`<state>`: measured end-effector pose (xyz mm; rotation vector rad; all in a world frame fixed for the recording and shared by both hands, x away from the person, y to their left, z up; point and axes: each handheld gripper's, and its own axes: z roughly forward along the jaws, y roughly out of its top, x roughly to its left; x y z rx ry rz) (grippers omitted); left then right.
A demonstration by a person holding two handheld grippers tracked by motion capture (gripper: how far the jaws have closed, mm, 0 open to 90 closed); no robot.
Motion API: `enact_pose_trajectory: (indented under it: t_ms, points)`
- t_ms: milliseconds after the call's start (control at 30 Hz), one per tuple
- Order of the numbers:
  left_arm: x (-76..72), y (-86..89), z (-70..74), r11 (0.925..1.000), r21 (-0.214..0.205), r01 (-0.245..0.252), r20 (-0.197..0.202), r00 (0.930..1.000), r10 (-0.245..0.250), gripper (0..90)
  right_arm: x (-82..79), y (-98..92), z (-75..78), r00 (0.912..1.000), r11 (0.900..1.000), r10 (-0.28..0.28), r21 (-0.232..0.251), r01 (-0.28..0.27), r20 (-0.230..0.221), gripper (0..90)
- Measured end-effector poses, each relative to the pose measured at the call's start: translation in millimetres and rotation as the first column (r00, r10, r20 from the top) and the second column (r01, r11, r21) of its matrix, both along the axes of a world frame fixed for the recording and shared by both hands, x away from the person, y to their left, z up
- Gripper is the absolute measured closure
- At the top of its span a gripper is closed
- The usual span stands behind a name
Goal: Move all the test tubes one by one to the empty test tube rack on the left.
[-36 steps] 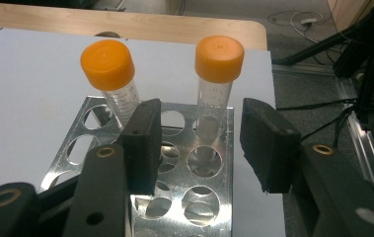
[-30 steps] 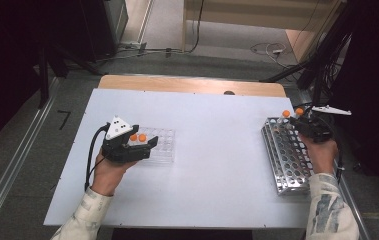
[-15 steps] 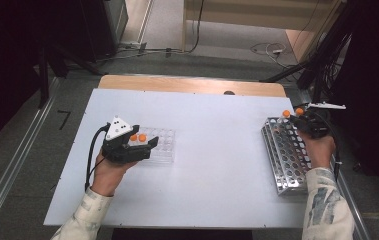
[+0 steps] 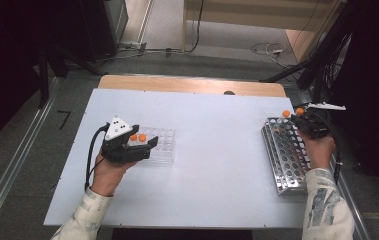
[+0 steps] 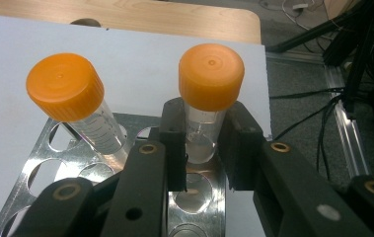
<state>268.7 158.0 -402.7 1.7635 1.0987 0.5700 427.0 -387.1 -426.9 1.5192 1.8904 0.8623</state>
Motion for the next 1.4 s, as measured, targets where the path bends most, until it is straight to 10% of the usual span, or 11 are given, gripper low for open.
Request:
enact_pose_trajectory:
  t_ms: [867,1400]
  points:
    - [0.2,1.0,-0.2,1.0000,0.002,-0.001,-0.001,1.0000,0.001,24.9,-28.9,3.4,39.8,0.9883,0.9999,0.001,0.010,-0.002,0.153,72.4]
    - [-0.1,0.3,-0.7,1.0000,0.006,-0.001,0.000,1.0000,0.001,23.4,-73.1,30.3,51.2,0.9775,0.9938,0.099,0.032,-0.106,0.186,72.4]
